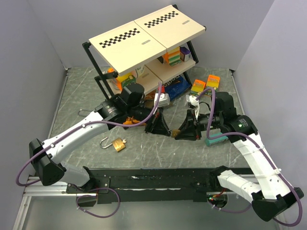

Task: Lock with the key
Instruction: Lock the lock, then place the key at the center of the board.

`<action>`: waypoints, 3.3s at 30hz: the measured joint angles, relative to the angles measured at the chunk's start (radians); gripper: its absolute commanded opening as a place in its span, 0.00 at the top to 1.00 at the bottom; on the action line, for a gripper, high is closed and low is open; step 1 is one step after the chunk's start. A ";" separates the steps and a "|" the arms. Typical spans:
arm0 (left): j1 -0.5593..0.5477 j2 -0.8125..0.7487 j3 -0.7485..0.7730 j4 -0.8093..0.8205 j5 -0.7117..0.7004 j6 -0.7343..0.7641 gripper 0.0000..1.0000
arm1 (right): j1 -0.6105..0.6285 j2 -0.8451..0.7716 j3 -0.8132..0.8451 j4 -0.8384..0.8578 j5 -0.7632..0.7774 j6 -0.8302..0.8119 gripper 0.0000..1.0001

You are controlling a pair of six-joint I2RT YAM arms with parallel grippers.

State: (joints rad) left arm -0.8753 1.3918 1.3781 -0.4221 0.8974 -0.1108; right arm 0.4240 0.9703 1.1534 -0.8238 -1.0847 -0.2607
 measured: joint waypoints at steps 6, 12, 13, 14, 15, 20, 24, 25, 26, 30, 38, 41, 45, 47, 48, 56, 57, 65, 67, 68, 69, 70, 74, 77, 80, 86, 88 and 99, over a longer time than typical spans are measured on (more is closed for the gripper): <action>0.006 0.023 0.000 0.002 0.032 -0.011 0.99 | 0.000 0.000 0.000 -0.048 0.015 -0.035 1.00; 0.022 0.035 0.000 -0.006 0.027 0.055 0.99 | -0.013 -0.001 0.011 -0.093 0.046 -0.117 0.50; 0.022 0.035 0.000 -0.001 0.016 0.076 0.99 | -0.025 0.002 0.013 -0.095 0.042 -0.137 0.41; 0.018 0.036 0.000 0.003 0.002 0.105 0.99 | -0.036 0.005 0.021 -0.106 0.038 -0.161 0.39; 0.014 0.037 0.000 -0.003 -0.012 0.134 0.99 | -0.050 0.008 0.033 -0.120 0.031 -0.187 0.38; 0.008 0.036 0.000 -0.024 -0.053 0.227 0.99 | -0.162 0.029 0.134 -0.244 0.018 -0.325 0.37; 0.008 0.036 0.000 -0.045 -0.081 0.269 0.99 | -0.181 0.042 0.169 -0.349 0.019 -0.422 0.40; 0.007 0.036 0.000 -0.049 -0.085 0.275 0.99 | -0.182 0.041 0.169 -0.375 0.019 -0.441 0.40; 0.007 0.035 0.000 -0.052 -0.087 0.279 0.99 | -0.182 0.041 0.169 -0.387 0.019 -0.449 0.41; 0.007 0.030 -0.007 -0.053 -0.095 0.283 0.99 | -0.182 0.041 0.169 -0.418 0.025 -0.474 0.43; 0.007 0.024 -0.016 -0.051 -0.094 0.280 0.99 | -0.163 0.043 0.140 -0.386 0.040 -0.455 0.49; 0.006 0.024 -0.017 -0.047 -0.094 0.278 0.99 | -0.150 0.043 0.124 -0.369 0.047 -0.439 0.52; 0.001 0.015 -0.030 -0.038 -0.092 0.275 0.99 | -0.128 0.044 0.105 -0.347 0.053 -0.428 0.61; -0.002 0.011 -0.033 -0.039 -0.092 0.275 0.99 | -0.119 0.044 0.096 -0.342 0.057 -0.424 0.72; -0.003 0.010 -0.033 -0.037 -0.091 0.275 0.99 | -0.117 0.044 0.092 -0.340 0.058 -0.421 0.74; -0.003 -0.009 -0.058 -0.038 -0.095 0.279 0.99 | -0.116 0.048 0.082 -0.321 0.072 -0.418 1.00; -0.003 -0.013 -0.066 -0.033 -0.095 0.280 0.99 | -0.116 0.048 0.082 -0.322 0.072 -0.420 1.00; 0.029 -0.057 -0.117 -0.023 -0.097 0.287 0.99 | -0.158 0.048 0.082 -0.378 0.081 -0.485 1.00; 0.043 -0.070 -0.131 -0.026 -0.098 0.290 0.99 | -0.178 0.048 0.082 -0.403 0.088 -0.510 1.00; 0.050 -0.076 -0.136 -0.031 -0.098 0.292 0.99 | -0.189 0.048 0.082 -0.419 0.091 -0.524 1.00; 0.053 -0.080 -0.140 -0.031 -0.099 0.294 0.99 | -0.195 0.048 0.082 -0.428 0.093 -0.531 1.00; 0.056 -0.086 -0.146 -0.032 -0.100 0.300 0.99 | -0.201 0.048 0.082 -0.439 0.095 -0.541 1.00; 0.056 -0.101 -0.166 -0.040 -0.106 0.315 0.99 | -0.241 0.051 0.078 -0.432 0.111 -0.525 1.00; 0.056 -0.107 -0.179 -0.040 -0.115 0.323 0.99 | -0.280 0.059 0.032 -0.359 0.156 -0.451 1.00; 0.056 -0.107 -0.186 -0.043 -0.129 0.332 0.99 | -0.300 0.090 -0.059 -0.238 0.246 -0.338 1.00; 0.052 -0.106 -0.201 -0.049 -0.146 0.344 0.99 | -0.328 0.185 -0.238 0.043 0.480 -0.132 1.00; 0.049 -0.106 -0.205 -0.053 -0.151 0.346 0.99 | -0.356 0.261 -0.241 0.119 0.531 -0.081 1.00; 0.047 -0.106 -0.251 -0.045 -0.164 0.349 0.99 | -0.486 0.623 -0.146 0.324 0.661 0.010 1.00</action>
State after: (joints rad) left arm -0.8284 1.2854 1.1267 -0.4675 0.7338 0.2386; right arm -0.0620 1.5932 1.0069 -0.4995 -0.4240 -0.2504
